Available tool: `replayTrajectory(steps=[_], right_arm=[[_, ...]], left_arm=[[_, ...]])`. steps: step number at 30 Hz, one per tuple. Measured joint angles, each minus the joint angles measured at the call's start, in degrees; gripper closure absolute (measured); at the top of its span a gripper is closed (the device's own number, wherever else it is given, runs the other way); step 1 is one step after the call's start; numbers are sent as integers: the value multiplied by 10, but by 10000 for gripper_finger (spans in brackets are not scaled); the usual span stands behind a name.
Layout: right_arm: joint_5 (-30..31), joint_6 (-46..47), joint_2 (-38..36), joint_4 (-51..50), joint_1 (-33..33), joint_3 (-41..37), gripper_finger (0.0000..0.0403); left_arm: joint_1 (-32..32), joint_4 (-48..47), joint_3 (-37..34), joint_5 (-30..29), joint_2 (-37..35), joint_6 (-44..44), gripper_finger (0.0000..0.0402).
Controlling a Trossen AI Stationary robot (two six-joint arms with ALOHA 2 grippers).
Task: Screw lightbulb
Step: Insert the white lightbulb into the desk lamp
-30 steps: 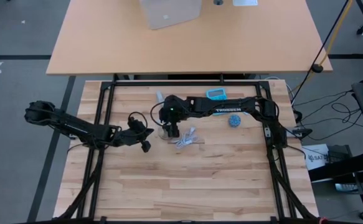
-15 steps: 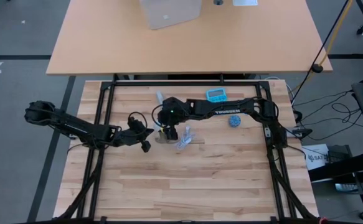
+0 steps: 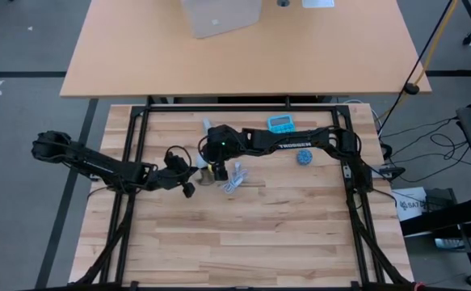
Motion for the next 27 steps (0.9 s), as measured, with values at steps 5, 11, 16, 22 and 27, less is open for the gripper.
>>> replayTrajectory(steps=[5, 11, 16, 22, 27], right_arm=[[-8, -12, 0, -11, 4, 0, 135], [-14, -27, 1, -13, 6, 0, 135], [-14, -33, 9, -8, 7, 1, 135], [-14, -34, 14, 4, 8, 1, 134], [-14, -31, 14, 2, 8, 1, 134]], left_arm=[[0, -18, 0, -2, -16, -1, 401], [0, -37, 0, -6, -44, -2, 401], [-12, -47, 0, -21, -50, -5, 401], [-18, -48, 0, -29, -50, -5, 401], [-18, -48, 0, -30, -50, -5, 401]])
